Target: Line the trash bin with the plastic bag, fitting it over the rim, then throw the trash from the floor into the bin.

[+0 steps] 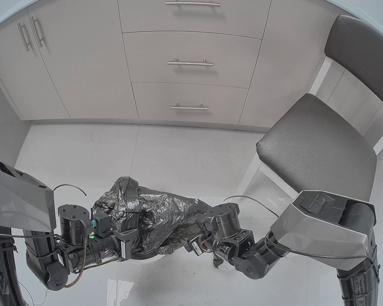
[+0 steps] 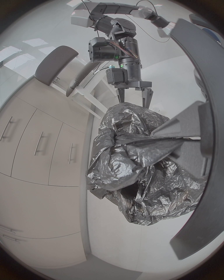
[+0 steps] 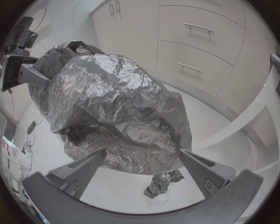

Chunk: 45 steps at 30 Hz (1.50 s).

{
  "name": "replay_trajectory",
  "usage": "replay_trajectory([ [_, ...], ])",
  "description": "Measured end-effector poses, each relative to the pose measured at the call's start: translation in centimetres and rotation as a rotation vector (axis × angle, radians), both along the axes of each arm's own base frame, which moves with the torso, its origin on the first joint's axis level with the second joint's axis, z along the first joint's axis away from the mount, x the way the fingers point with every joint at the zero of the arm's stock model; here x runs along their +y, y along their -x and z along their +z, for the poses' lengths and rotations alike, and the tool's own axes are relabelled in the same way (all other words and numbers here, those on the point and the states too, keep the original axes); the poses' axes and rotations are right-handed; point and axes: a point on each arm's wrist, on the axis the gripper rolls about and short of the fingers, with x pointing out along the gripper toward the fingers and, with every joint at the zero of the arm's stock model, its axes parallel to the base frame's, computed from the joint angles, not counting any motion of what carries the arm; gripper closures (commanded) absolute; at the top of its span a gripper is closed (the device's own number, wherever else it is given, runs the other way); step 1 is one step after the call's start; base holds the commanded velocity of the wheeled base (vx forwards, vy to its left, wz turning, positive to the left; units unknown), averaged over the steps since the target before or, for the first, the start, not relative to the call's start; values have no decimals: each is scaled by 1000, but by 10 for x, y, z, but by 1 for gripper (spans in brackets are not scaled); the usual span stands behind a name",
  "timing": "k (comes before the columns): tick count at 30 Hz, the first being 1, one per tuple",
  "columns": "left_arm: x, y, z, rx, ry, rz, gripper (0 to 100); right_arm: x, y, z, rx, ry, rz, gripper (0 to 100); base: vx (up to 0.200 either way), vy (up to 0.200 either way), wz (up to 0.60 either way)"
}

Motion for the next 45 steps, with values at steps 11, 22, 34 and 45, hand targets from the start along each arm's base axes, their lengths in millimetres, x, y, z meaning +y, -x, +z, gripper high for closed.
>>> replay_trajectory([
  [11,0,1,0,4,-2,-2,100,-9,-16,8,-36,-5,-46,0,0,0,0],
  [22,-1,1,-1,6,-2,-4,100,-14,-26,19,-60,-28,-55,0,0,0,0],
  [34,-1,1,-1,5,-2,-4,100,-5,-19,8,-38,-15,-18,0,0,0,0],
  [45,-1,1,-1,4,-2,-5,100,4,-16,7,-42,-19,3,100,0,0,0],
])
